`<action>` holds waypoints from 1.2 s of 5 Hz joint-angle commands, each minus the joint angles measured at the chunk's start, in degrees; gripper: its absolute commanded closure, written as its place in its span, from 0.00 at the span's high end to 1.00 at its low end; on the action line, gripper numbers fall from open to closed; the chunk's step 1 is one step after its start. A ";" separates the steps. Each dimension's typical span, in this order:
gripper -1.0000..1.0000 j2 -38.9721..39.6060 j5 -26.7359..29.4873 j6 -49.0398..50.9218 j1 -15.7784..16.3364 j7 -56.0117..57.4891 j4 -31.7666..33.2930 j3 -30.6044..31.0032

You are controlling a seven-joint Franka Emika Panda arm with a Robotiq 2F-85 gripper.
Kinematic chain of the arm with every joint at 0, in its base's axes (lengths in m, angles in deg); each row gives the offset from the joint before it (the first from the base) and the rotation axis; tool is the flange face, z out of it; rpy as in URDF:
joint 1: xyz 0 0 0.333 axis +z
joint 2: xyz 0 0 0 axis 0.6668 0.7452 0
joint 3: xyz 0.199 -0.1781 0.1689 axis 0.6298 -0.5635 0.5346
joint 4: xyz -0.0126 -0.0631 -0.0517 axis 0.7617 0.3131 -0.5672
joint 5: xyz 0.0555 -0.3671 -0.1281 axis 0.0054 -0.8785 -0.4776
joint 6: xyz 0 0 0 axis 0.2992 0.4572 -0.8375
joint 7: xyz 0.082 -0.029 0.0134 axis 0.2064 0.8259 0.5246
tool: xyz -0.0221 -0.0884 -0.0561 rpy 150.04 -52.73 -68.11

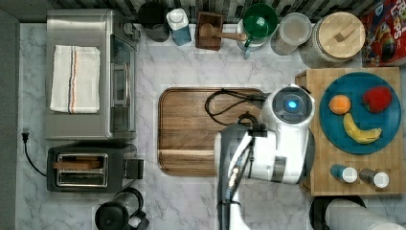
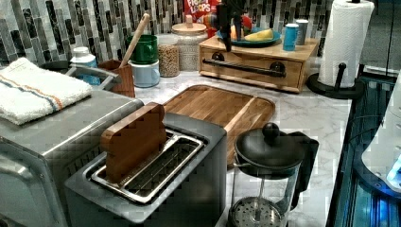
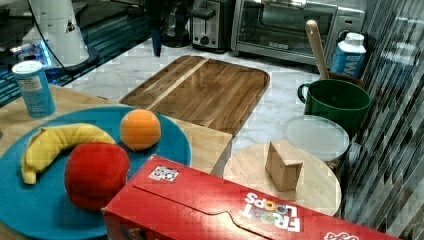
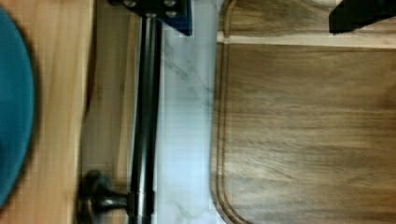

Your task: Open the drawer.

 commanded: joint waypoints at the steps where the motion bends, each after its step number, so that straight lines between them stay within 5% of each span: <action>1: 1.00 -0.73 -1.94 -10.79 -2.50 4.05 0.89 -0.87; 6: 1.00 8.27 -4.68 -29.56 -4.85 0.92 5.51 -1.80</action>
